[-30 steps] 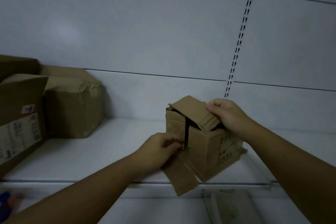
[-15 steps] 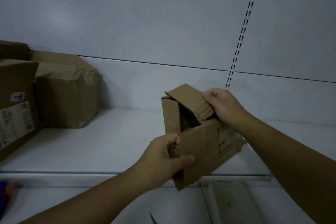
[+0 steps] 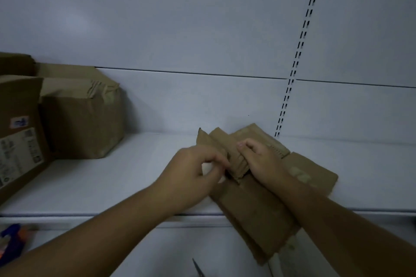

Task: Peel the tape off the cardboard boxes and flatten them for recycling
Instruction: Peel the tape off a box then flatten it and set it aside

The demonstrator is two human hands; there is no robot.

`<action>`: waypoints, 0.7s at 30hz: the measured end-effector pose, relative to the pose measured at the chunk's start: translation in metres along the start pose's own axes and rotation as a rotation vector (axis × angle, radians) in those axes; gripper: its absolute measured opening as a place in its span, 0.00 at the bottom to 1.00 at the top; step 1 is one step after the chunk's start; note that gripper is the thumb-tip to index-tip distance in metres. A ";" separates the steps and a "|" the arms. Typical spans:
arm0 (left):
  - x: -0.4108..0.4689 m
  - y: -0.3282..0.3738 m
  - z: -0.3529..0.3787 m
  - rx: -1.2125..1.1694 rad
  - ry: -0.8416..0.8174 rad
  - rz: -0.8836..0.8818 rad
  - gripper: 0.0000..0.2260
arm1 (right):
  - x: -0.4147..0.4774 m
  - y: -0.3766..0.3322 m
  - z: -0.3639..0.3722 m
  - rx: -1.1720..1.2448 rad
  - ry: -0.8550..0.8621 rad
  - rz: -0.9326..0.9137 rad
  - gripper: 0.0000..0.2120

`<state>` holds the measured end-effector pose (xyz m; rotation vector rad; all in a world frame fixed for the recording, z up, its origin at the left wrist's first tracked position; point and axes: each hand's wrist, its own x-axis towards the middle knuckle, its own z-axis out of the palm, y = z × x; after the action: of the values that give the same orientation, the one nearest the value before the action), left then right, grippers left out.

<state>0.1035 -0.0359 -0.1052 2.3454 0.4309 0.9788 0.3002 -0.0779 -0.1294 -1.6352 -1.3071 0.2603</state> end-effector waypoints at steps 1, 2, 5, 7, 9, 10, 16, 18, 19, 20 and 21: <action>0.010 0.002 0.001 0.030 0.023 0.047 0.11 | -0.001 -0.003 -0.001 0.033 -0.005 0.024 0.16; 0.019 0.004 0.003 0.061 0.007 0.091 0.10 | -0.002 -0.006 -0.001 0.038 0.004 0.040 0.15; 0.049 0.009 0.012 0.114 -0.104 0.074 0.10 | 0.000 -0.005 -0.001 0.089 -0.040 0.098 0.15; 0.068 0.011 0.012 0.065 -0.142 -0.055 0.09 | -0.004 -0.009 -0.001 0.129 -0.080 0.136 0.16; 0.084 0.001 0.010 0.071 -0.225 -0.138 0.09 | -0.006 -0.012 -0.001 -0.003 -0.208 0.026 0.15; 0.089 -0.008 0.009 0.117 -0.292 -0.170 0.11 | -0.008 -0.012 -0.001 -0.118 -0.279 -0.066 0.13; 0.066 -0.079 0.008 0.354 -0.660 -0.274 0.20 | 0.003 0.018 -0.001 -0.395 -0.040 -0.030 0.09; 0.060 -0.087 0.013 0.468 -0.688 -0.201 0.21 | 0.006 0.020 0.000 -0.459 0.040 0.059 0.08; 0.059 -0.088 0.016 0.496 -0.678 -0.194 0.22 | 0.009 0.022 0.002 -0.457 0.032 0.087 0.09; 0.059 -0.090 0.018 0.494 -0.661 -0.204 0.23 | 0.009 0.022 0.003 -0.451 0.016 0.105 0.09; 0.059 -0.091 0.019 0.460 -0.640 -0.226 0.23 | 0.011 0.022 0.004 -0.435 -0.002 0.115 0.10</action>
<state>0.1509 0.0583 -0.1388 2.7571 0.6851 -0.0117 0.3155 -0.0646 -0.1447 -2.0789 -1.3360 0.0454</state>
